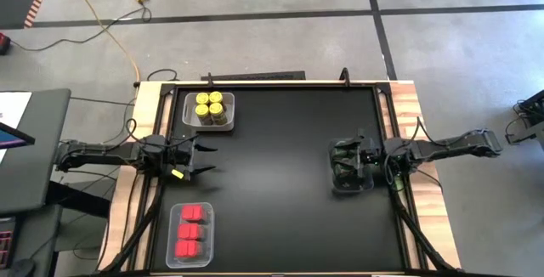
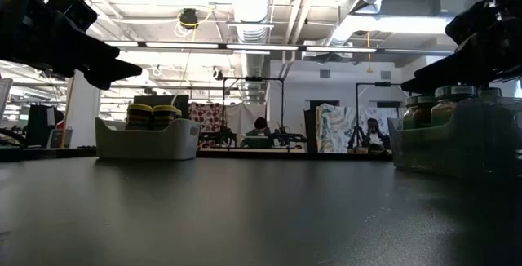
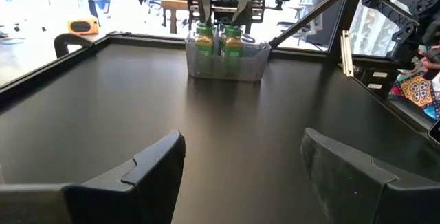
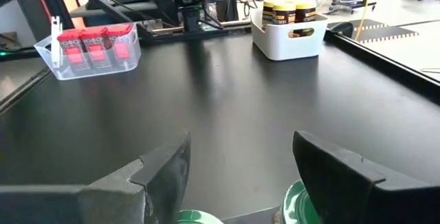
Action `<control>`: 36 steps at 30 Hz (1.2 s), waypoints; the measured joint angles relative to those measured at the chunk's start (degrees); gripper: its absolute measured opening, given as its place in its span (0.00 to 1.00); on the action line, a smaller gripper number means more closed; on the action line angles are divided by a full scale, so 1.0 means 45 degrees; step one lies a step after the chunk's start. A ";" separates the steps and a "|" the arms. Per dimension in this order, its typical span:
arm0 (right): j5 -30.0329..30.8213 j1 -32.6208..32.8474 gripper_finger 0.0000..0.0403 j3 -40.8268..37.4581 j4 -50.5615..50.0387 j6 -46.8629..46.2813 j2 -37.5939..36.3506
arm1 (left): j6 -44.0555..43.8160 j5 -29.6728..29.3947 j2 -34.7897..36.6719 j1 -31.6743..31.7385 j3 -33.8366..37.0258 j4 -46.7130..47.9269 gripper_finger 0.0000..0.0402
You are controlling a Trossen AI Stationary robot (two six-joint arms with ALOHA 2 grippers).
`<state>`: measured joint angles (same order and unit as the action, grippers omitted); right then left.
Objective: Sort spices by type
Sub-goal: Return to Home Position
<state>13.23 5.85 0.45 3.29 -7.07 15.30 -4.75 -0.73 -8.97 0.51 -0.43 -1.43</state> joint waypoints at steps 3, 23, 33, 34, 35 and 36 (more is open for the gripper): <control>0.0002 0.0000 0.71 0.0000 -0.0007 0.0005 -0.0002 | -0.0005 0.0000 -0.0005 -0.0005 0.0000 0.0000 0.69; 0.0002 0.0257 0.71 0.0092 0.0939 0.0318 0.0003 | 0.0000 0.0000 -0.0005 0.0000 0.0000 0.0002 0.69; -0.0008 0.1225 0.71 0.0117 0.1353 0.0486 -0.0026 | 0.0000 0.0000 -0.0005 0.0000 0.0000 0.0005 0.69; -0.0008 0.1340 0.71 0.0117 0.1352 0.0486 -0.0026 | 0.0000 0.0000 -0.0005 0.0000 0.0000 0.0000 0.69; -0.0008 0.1445 0.71 0.0117 0.1365 0.0486 -0.0026 | -0.0002 -0.0003 -0.0005 0.0000 0.0000 0.0002 0.69; -0.0009 0.1528 0.71 0.0117 0.1421 0.0486 -0.0026 | 0.0000 -0.0005 -0.0005 0.0000 0.0000 0.0005 0.69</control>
<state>13.19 12.72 0.97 9.69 -4.89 15.18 -4.75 -0.75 -8.99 0.51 -0.43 -1.41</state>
